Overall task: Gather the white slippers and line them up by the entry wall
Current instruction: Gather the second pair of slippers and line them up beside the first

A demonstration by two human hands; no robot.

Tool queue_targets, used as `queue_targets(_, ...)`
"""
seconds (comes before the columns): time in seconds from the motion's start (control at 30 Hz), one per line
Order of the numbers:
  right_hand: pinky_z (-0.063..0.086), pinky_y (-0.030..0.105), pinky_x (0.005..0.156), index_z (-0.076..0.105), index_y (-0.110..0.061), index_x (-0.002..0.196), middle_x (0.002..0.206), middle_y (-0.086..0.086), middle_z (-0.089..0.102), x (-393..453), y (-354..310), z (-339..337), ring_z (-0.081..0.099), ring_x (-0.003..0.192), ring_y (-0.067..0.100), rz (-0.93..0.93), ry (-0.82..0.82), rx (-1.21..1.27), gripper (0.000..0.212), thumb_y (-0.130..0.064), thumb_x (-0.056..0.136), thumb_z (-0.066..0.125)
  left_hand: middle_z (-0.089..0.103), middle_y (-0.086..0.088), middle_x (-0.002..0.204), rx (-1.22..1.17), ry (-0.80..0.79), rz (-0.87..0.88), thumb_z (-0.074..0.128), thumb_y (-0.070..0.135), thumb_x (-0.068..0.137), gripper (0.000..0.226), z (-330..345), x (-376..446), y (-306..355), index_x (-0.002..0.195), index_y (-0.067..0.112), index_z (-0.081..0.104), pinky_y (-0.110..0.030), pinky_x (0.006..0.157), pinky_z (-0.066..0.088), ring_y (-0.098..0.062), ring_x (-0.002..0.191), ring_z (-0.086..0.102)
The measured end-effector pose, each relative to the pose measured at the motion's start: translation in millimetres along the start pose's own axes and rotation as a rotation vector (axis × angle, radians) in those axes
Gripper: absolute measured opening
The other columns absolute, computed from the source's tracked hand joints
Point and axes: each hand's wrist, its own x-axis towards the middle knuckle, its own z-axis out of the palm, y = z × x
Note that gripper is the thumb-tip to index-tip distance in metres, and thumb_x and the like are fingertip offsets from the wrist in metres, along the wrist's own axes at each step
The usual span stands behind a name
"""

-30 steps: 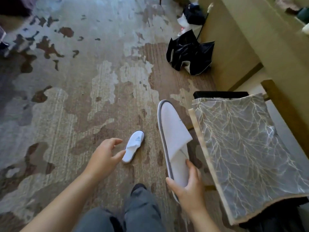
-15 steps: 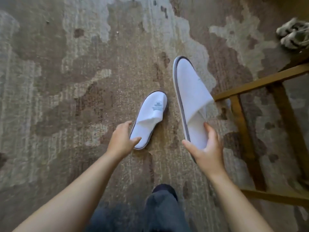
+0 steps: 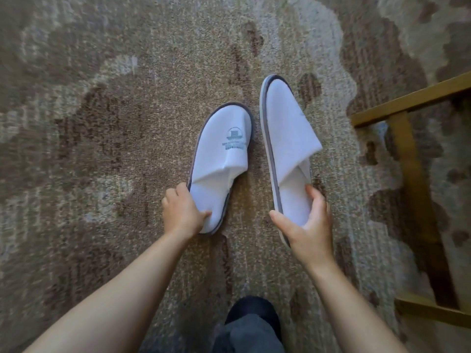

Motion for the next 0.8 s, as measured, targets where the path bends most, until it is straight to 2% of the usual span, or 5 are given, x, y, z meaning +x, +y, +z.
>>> queue_targets(0.17, 0.03, 0.045, 0.106, 0.03, -0.015, 0.132, 0.134, 0.011, 0.036, -2, -5, 0, 0.031, 0.124, 0.025, -0.013, -0.017, -0.003, 0.082, -0.03, 0.064, 0.074, 0.046, -0.021, 0.116, -0.037, 0.009, -0.036, 0.078, 0.028, 0.061, 0.057, -4, 0, -2, 0.098, 0.005, 0.041, -0.046, 0.09, 0.038, -0.038, 0.11, 0.041)
queue_targets(0.27, 0.031, 0.045, 0.105, 0.031, -0.015, 0.131, 0.134, 0.012, 0.036, -8, -20, -5, 0.033, 0.123, 0.026, -0.024, -0.022, 0.018, 0.082, -0.028, 0.064, 0.075, 0.05, -0.015, 0.092, -0.22, -0.008, 0.036, 0.066, 0.016, 0.074, 0.037, -16, -13, 7, 0.086, 0.014, 0.031, -0.039, 0.067, 0.038, -0.035, 0.084, 0.05)
queue_targets(0.33, 0.032, 0.05, 0.105, 0.032, -0.013, 0.13, 0.132, 0.014, 0.039, -18, -39, -18, 0.035, 0.122, 0.03, -0.033, -0.017, 0.026, 0.082, -0.027, 0.062, 0.076, 0.05, -0.01, 0.084, -0.285, 0.006, 0.101, 0.059, 0.012, 0.077, 0.032, -38, -28, 17, 0.086, 0.017, 0.028, -0.035, 0.062, 0.033, -0.03, 0.074, 0.047)
queue_targets(0.67, 0.042, 0.047, 0.099, 0.03, -0.022, 0.13, 0.128, 0.003, 0.039, -155, -215, -189, 0.041, 0.117, 0.021, -0.064, -0.045, 0.175, 0.089, -0.045, 0.053, 0.067, 0.044, 0.015, 0.079, -0.622, 0.131, 0.257, 0.061, 0.009, 0.078, 0.032, -284, -215, 114, 0.092, 0.02, 0.035, -0.027, 0.058, 0.04, -0.003, 0.071, 0.047)
queue_targets(0.8, 0.041, 0.026, 0.091, 0.029, -0.028, 0.13, 0.125, -0.005, 0.037, -217, -285, -280, 0.039, 0.115, 0.013, -0.1, 0.045, 0.295, 0.087, -0.043, 0.054, 0.07, 0.048, 0.012, 0.082, -0.664, 0.127, 0.34, 0.063, 0.01, 0.077, 0.032, -376, -303, 157, 0.092, 0.022, 0.038, -0.024, 0.056, 0.04, -0.003, 0.074, 0.051)
